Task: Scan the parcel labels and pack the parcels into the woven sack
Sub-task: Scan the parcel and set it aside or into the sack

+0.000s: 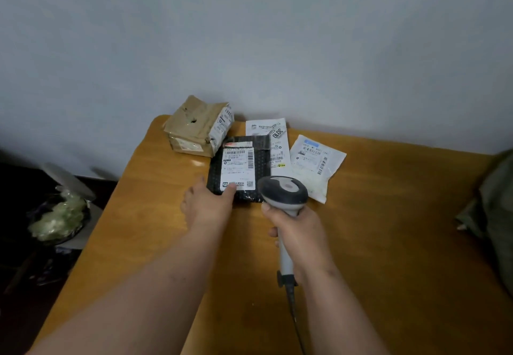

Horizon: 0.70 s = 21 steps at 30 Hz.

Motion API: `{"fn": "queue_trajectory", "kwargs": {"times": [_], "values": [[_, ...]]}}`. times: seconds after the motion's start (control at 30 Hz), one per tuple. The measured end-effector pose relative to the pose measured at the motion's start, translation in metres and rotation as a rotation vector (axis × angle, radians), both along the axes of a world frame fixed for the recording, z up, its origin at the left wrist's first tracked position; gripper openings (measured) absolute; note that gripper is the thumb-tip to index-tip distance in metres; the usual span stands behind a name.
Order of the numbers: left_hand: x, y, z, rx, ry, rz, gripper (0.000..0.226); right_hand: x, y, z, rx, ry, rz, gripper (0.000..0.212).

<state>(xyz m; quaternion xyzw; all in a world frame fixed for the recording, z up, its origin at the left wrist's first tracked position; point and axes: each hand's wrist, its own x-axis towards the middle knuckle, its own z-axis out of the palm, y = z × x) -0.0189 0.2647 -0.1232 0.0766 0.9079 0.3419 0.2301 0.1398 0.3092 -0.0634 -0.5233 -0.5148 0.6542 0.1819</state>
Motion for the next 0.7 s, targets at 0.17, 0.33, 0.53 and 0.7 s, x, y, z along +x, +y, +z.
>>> {"fn": "queue_trajectory", "kwargs": {"times": [0.17, 0.33, 0.53, 0.7], "values": [[-0.009, 0.020, -0.009, -0.127, -0.010, -0.055, 0.080, 0.000, 0.001, -0.022, -0.019, -0.046, -0.048, 0.014], [0.005, 0.022, -0.004, 0.139, -0.231, 0.012, 0.028, 0.012, 0.001, -0.025, -0.039, -0.042, -0.114, 0.016], [0.032, -0.008, 0.014, 0.441, -0.599, 0.063, 0.031, 0.026, -0.006, -0.010, 0.005, -0.013, -0.188, 0.022], [0.062, -0.050, 0.026, 0.495, -0.382, -0.038, 0.039, 0.040, -0.021, 0.004, 0.054, 0.019, -0.237, 0.022]]}}
